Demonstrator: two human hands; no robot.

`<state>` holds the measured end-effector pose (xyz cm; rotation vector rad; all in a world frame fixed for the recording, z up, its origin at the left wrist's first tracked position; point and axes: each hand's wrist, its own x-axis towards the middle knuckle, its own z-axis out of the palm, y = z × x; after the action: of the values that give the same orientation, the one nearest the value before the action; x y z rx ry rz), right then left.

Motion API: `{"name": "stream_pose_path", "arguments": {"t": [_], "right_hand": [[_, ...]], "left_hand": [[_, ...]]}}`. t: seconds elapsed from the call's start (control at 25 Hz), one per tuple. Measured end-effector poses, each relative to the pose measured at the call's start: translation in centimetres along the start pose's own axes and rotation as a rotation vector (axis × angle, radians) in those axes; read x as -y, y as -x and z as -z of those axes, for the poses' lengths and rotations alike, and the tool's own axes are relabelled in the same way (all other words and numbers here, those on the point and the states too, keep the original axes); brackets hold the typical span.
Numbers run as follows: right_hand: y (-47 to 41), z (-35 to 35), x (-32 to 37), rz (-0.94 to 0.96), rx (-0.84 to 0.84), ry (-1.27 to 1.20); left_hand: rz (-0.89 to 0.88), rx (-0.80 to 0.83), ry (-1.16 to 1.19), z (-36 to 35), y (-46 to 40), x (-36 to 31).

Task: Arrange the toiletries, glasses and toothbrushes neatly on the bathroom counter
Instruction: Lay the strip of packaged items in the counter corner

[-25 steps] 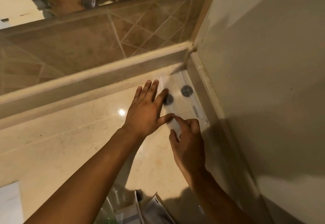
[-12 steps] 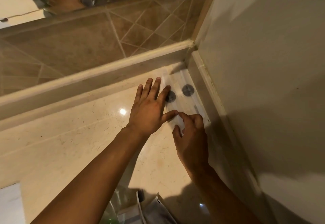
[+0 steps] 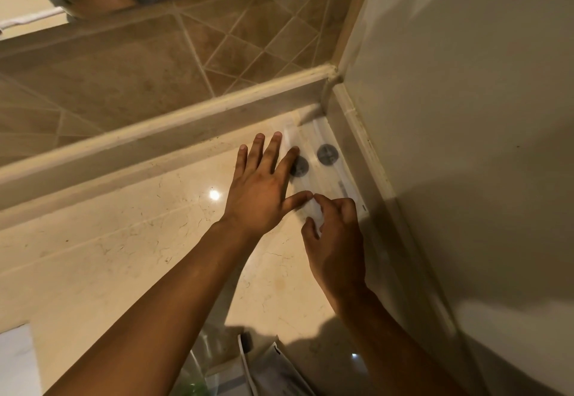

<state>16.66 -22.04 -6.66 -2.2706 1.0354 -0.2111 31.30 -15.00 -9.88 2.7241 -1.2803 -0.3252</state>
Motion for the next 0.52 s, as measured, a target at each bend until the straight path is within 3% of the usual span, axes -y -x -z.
{"name": "stream_pose_path", "arguments": {"t": [0.36,0.52], "right_hand": [[0.6,1.1,-0.2,0.075,-0.021,0.025],[2.3,3.6,-2.0,0.112,-0.05,-0.05]], "left_hand": [[0.015,0.083,0.093,2.0,1.4,-0.7],[0.048,-0.012,0.214,4.8,4.6,-2.2]]}}
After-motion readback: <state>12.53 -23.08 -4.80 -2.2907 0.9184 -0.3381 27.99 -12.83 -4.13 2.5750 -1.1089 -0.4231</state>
